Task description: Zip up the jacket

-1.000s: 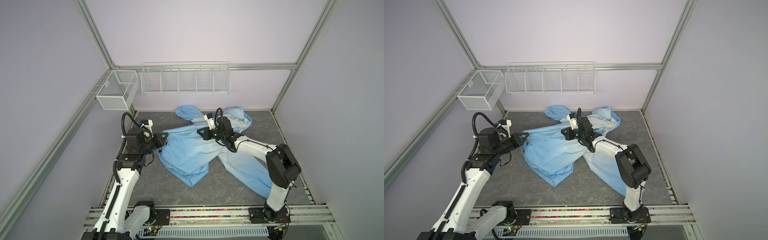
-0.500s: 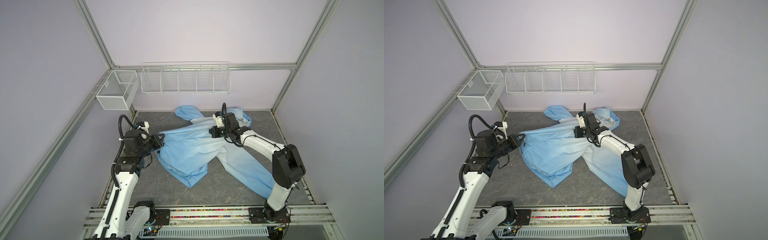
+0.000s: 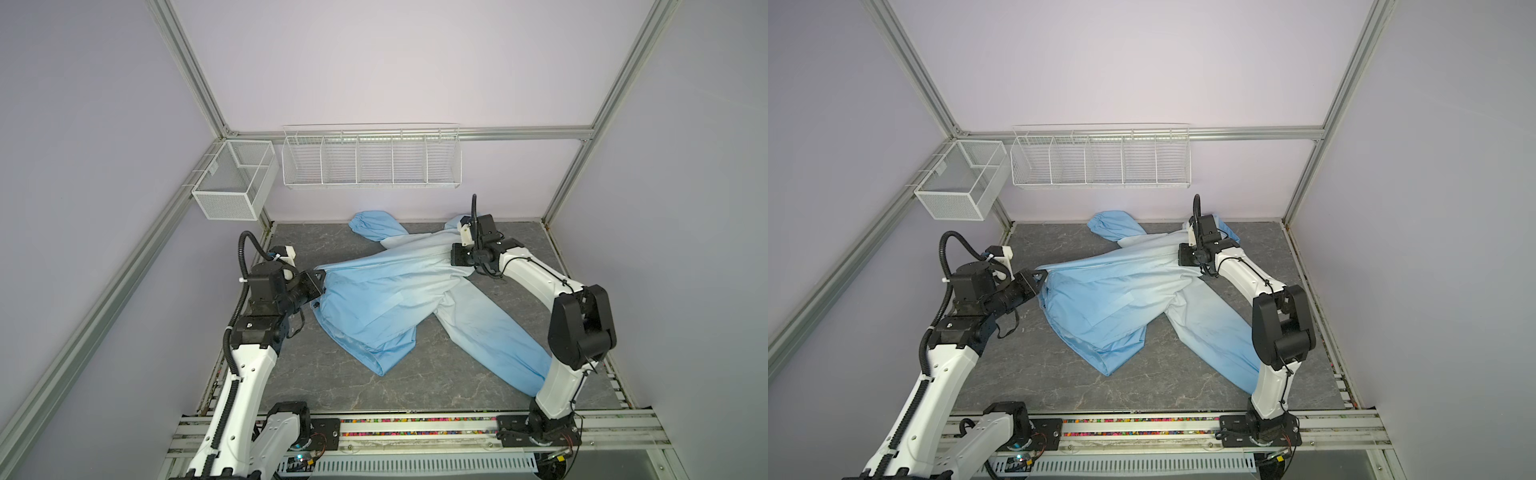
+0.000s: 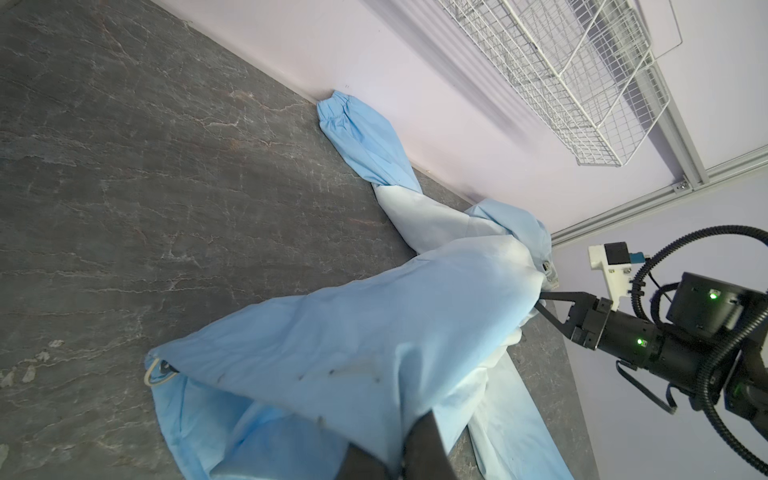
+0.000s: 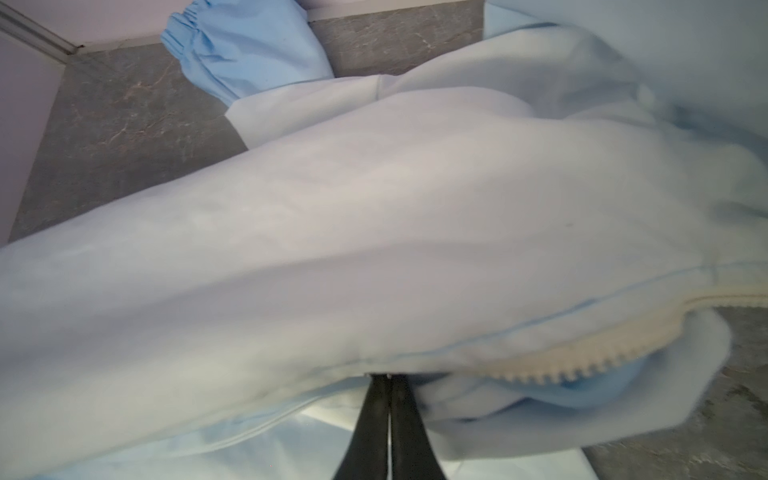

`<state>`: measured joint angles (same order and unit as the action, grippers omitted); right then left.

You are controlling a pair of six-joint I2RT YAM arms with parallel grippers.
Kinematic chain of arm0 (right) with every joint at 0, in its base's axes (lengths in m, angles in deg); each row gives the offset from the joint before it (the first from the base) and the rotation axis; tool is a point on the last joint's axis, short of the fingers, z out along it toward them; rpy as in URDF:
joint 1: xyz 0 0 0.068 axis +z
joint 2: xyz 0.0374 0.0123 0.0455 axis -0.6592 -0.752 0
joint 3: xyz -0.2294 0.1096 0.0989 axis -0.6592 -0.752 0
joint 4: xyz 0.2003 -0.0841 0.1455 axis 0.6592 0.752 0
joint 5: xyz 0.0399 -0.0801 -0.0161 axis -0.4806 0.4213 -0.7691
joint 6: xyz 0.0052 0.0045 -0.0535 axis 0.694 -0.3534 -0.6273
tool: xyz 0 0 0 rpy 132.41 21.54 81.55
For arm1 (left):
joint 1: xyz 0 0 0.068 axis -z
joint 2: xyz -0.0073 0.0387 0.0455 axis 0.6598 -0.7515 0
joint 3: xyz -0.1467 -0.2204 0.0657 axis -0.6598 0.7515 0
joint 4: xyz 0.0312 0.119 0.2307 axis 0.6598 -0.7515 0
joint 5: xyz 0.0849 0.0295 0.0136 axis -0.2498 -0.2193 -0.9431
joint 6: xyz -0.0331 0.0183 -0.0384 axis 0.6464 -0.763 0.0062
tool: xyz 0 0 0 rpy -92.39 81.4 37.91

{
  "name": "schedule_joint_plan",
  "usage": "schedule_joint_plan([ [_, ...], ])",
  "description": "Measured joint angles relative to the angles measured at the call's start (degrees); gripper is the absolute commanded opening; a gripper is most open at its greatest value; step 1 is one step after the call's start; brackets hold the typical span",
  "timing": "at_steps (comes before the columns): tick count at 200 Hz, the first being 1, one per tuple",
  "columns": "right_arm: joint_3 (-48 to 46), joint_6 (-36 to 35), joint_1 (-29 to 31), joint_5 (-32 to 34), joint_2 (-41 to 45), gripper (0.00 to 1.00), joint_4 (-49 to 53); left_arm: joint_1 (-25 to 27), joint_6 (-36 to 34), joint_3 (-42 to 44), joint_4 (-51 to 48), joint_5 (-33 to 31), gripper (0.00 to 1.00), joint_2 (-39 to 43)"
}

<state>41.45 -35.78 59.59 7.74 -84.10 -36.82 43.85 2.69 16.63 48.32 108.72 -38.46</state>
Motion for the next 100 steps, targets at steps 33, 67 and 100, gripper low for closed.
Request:
schedule_joint_plan([
  [33,2.0,0.0,-1.3,1.2,-0.6,0.07,2.2,-0.1,-0.4,0.0,-0.1,-0.8,0.0,0.0],
  [67,3.8,0.0,-2.6,2.2,-0.6,0.07,3.5,-0.6,-0.4,-0.2,-0.1,-3.2,0.0,-0.5],
  [100,6.3,0.0,-3.8,1.8,-0.3,0.07,5.2,-0.7,-0.5,-4.6,-0.4,-5.7,0.0,-4.5],
])
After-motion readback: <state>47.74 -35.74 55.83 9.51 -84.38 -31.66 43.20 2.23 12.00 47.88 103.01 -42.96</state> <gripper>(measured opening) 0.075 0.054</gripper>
